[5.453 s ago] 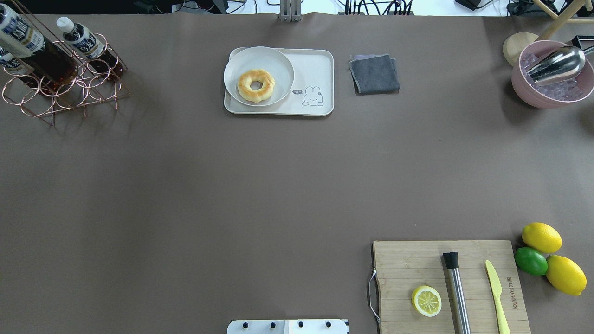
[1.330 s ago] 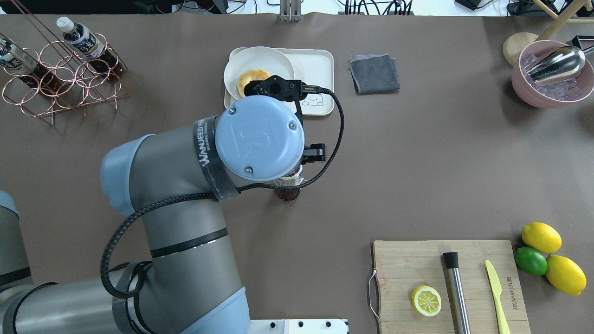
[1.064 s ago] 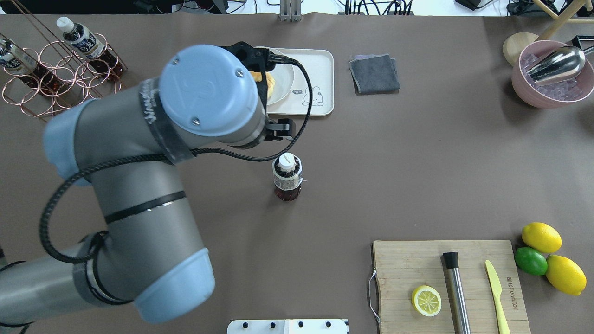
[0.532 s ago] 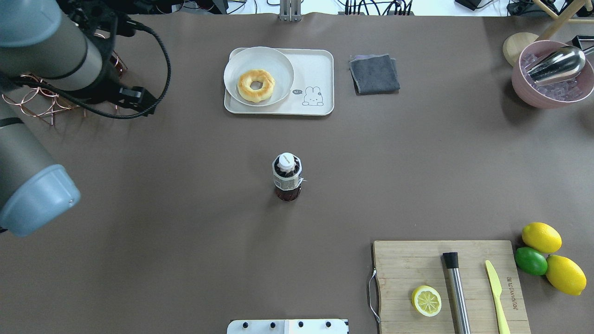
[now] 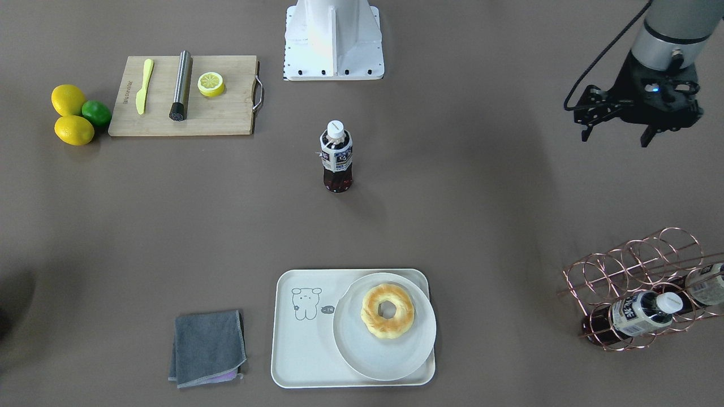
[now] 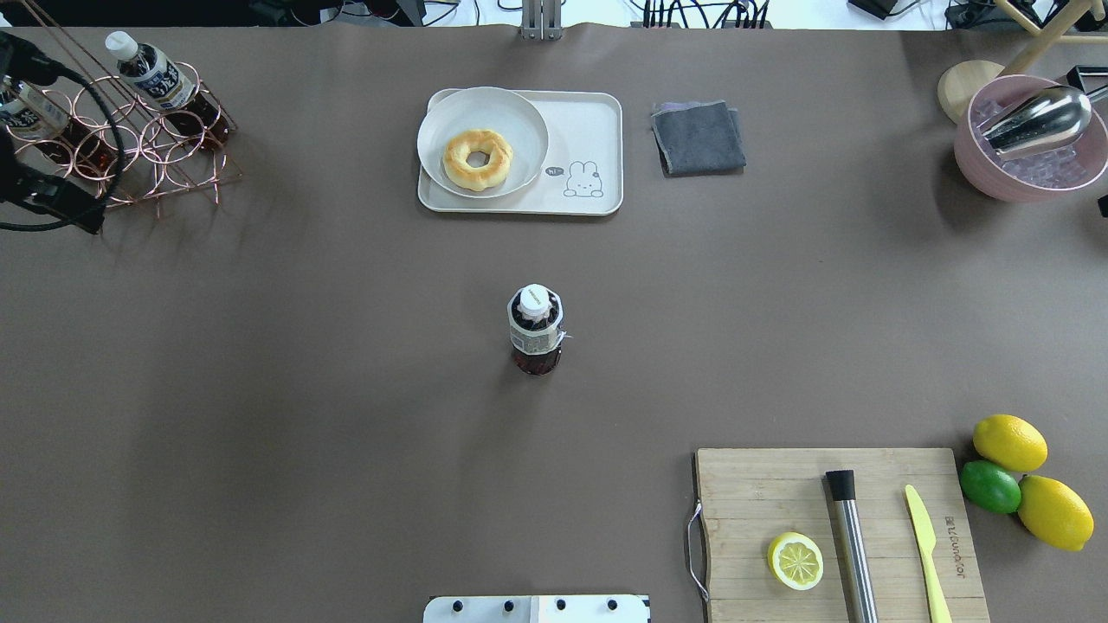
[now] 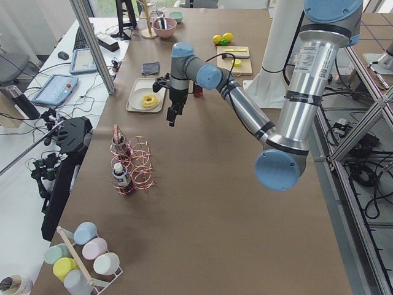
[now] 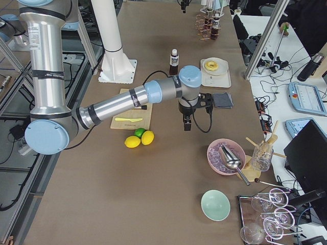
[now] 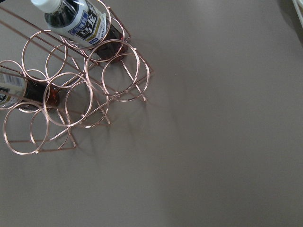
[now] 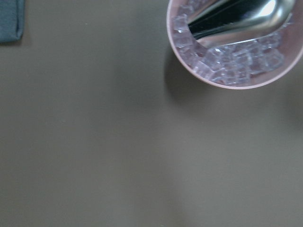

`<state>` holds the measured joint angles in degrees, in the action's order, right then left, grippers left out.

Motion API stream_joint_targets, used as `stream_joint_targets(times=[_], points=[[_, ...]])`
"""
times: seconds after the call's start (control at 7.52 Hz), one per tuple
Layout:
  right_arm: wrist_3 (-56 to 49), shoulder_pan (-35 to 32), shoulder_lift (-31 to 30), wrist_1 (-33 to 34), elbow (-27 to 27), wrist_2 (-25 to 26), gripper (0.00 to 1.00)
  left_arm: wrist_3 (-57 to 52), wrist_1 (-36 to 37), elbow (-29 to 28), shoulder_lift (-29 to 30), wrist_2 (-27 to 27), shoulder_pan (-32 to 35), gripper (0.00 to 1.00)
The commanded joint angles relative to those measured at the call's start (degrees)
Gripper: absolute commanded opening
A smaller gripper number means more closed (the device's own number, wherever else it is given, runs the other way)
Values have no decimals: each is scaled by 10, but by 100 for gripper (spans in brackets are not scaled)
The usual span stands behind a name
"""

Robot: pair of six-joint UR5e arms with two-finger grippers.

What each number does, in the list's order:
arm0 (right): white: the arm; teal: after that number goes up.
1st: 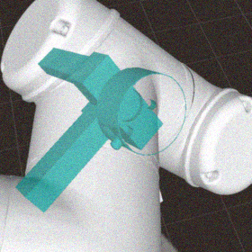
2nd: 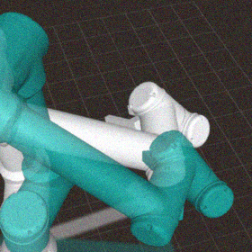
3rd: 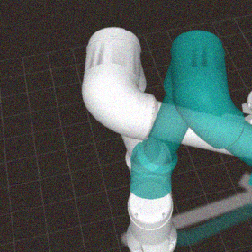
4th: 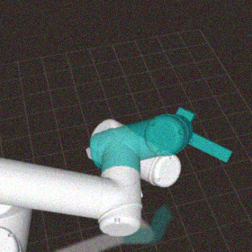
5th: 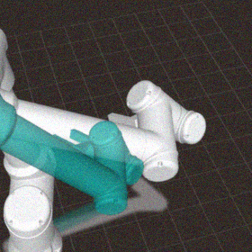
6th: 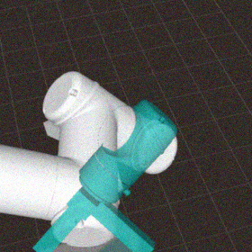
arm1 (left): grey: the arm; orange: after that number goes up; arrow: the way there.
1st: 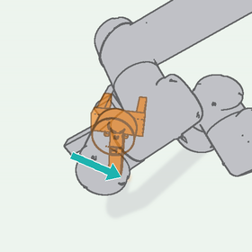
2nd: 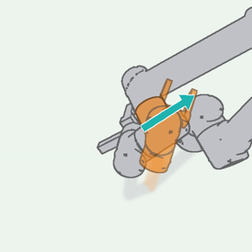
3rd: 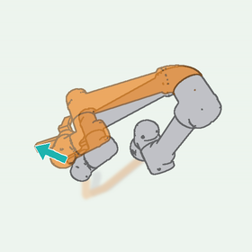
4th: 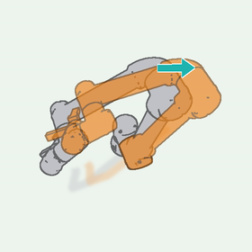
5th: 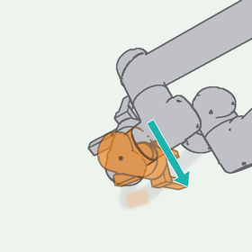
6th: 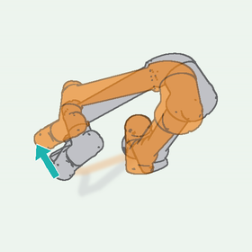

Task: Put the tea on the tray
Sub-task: 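Retract the left arm toward the rack, then move the right gripper over the standing tea bottle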

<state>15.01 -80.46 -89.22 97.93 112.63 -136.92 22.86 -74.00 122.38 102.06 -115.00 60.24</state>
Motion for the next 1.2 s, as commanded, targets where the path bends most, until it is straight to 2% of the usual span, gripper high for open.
stream_joint_targets(times=[0.0,0.27,0.4,0.67,0.8,0.93,1.06], points=[[172,98,61,-1,36,7,100,-93,-152,-33,-132,-73,79,98],[287,165,128,-1,37,25,100,-165,-274,-101,-219,-138,144,98],[317,186,143,0,37,30,100,-211,-333,-136,-241,-150,173,98],[367,237,174,0,49,56,100,-230,-334,-179,-248,-208,224,98],[411,263,199,0,50,63,100,-230,-303,-200,-237,-209,249,98],[421,285,203,1,54,70,100,-230,-263,-194,-227,-201,255,98],[438,303,212,1,53,88,100,-229,-256,-195,-228,-200,257,98]])
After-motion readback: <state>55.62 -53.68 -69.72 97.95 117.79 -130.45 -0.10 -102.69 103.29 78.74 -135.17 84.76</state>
